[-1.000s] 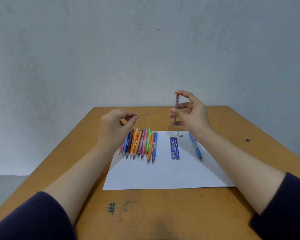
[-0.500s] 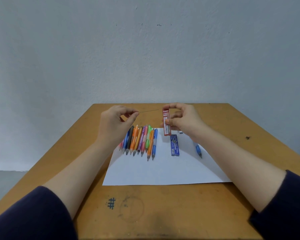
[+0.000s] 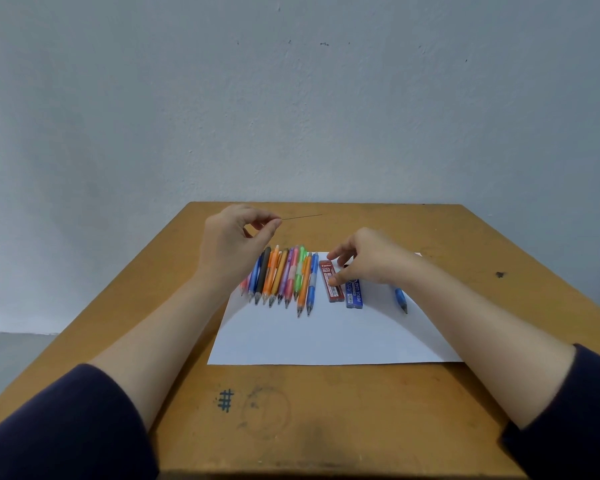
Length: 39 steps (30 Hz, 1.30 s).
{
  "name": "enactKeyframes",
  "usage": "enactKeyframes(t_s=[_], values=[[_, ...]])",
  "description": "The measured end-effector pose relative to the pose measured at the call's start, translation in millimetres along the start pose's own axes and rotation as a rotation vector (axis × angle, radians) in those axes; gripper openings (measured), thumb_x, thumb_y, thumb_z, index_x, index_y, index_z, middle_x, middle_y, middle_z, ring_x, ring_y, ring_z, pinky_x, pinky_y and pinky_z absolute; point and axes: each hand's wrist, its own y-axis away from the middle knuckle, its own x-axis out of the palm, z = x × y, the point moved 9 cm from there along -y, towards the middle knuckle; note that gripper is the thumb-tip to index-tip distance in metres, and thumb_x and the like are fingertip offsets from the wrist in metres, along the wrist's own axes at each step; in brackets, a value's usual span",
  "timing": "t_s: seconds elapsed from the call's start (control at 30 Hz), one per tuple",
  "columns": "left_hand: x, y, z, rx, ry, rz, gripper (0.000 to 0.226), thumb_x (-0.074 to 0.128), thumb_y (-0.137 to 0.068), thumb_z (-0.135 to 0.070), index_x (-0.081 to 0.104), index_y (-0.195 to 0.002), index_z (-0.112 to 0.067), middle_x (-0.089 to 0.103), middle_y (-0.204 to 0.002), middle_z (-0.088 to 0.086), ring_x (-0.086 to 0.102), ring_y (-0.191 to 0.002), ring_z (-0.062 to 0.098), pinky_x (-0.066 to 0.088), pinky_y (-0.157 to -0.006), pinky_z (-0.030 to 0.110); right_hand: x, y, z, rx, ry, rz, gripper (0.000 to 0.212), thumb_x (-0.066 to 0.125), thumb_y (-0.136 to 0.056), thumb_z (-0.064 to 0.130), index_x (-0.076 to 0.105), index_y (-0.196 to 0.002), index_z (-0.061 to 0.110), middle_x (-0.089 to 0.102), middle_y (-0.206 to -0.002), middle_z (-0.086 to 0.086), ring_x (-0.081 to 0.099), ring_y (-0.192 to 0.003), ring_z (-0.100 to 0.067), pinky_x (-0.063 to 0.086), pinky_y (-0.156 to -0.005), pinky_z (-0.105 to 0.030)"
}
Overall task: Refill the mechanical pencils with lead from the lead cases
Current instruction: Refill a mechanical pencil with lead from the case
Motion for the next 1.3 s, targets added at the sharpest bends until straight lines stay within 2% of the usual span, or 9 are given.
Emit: enactKeyframes(t_s=[0.2, 0.3, 0.4, 0.57, 0.7, 0.8, 0.97, 1.17, 1.3], values=[[1, 0, -1, 0.009, 0.0, 0.006, 0.014, 0.067, -0.087, -0.019, 0.074, -0.098, -0.013, 0.063, -0.085, -0.011, 0.055, -0.075, -0.005, 0.041, -0.063, 0.003, -4, -1, 3, -0.031, -0.007, -0.051, 0.047, 0.078, -0.075, 0.027, 0.064, -0.12, 0.02, 0.063, -0.118, 0.001, 0.055, -0.101, -0.012, 0.047, -0.083, -0.027], [4, 1, -3, 0.025, -0.001, 0.027, 0.013, 0.068, -0.086, -0.019, 0.074, -0.097, -0.014, 0.064, -0.084, -0.01, 0.055, -0.074, -0.002, 0.042, -0.062, 0.004, -24, 3, 13, -0.13, -0.127, -0.262, 0.038, 0.074, -0.08, 0.024, 0.065, -0.116, 0.021, 0.065, -0.113, 0.0, 0.056, -0.1, -0.012, 0.047, -0.088, -0.028], [9, 4, -7, 0.034, 0.006, 0.059, 0.014, 0.067, -0.086, -0.02, 0.074, -0.097, -0.014, 0.066, -0.085, -0.008, 0.057, -0.075, 0.001, 0.041, -0.063, 0.007, -46, 16, 27, -0.245, -0.077, -0.469, 0.038, 0.071, -0.083, 0.025, 0.063, -0.119, 0.02, 0.063, -0.111, 0.003, 0.051, -0.1, -0.006, 0.038, -0.082, -0.02], [13, 8, -12, 0.022, 0.041, 0.061, 0.013, 0.069, -0.085, -0.018, 0.074, -0.096, -0.013, 0.069, -0.085, -0.003, 0.06, -0.077, 0.008, 0.046, -0.066, 0.017, -55, 25, 36, -0.338, 0.062, -0.616, 0.044, 0.069, -0.085, 0.026, 0.059, -0.127, 0.018, 0.058, -0.121, -0.001, 0.048, -0.116, -0.014, 0.034, -0.092, -0.021], [14, 9, -15, 0.045, 0.028, 0.066, 0.013, 0.07, -0.085, -0.018, 0.074, -0.096, -0.013, 0.069, -0.085, -0.003, 0.06, -0.077, 0.01, 0.051, -0.064, 0.023, -55, 26, 38, -0.405, 0.116, -0.65, 0.044, 0.07, -0.083, 0.027, 0.061, -0.125, 0.019, 0.06, -0.116, -0.003, 0.049, -0.112, -0.015, 0.037, -0.094, -0.025], [14, 9, -20, 0.085, 0.002, 0.064, 0.012, 0.071, -0.084, -0.018, 0.075, -0.095, -0.013, 0.068, -0.083, -0.004, 0.059, -0.076, 0.011, 0.053, -0.062, 0.029, -51, 33, 51, -0.563, 0.18, -0.674, 0.032, 0.076, -0.077, 0.021, 0.071, -0.108, 0.017, 0.065, -0.099, -0.006, 0.056, -0.099, -0.023, 0.046, -0.086, -0.04], [14, 10, -25, 0.142, -0.024, 0.047, 0.011, 0.071, -0.083, -0.021, 0.075, -0.091, -0.014, 0.067, -0.079, -0.004, 0.059, -0.075, 0.012, 0.052, -0.06, 0.033, -41, 41, 64, -0.727, 0.351, -0.735, 0.015, 0.076, -0.07, 0.017, 0.076, -0.085, 0.015, 0.067, -0.083, -0.004, 0.061, -0.086, -0.026, 0.042, -0.072, -0.036], [11, 12, -28, 0.126, 0.016, 0.045, 0.009, 0.073, -0.082, -0.016, 0.075, -0.091, -0.014, 0.067, -0.08, -0.006, 0.06, -0.075, 0.012, 0.051, -0.061, 0.029, -46, 41, 61, -0.722, 0.327, -0.767, 0.009, 0.071, -0.072, 0.019, 0.077, -0.077, 0.014, 0.066, -0.074, -0.001, 0.061, -0.08, -0.025, 0.037, -0.071, -0.032], [18, 14, -22, -0.014, 0.09, 0.098, 0.021, 0.07, -0.084, -0.022, 0.07, -0.105, -0.022, 0.061, -0.082, -0.022, 0.059, -0.081, 0.002, 0.048, -0.065, 0.018, -54, 40, 55, -0.697, 0.315, -0.744, 0.008, 0.072, -0.071, 0.019, 0.076, -0.076, 0.014, 0.066, -0.072, -0.002, 0.061, -0.079, -0.026, 0.038, -0.071, -0.034]])
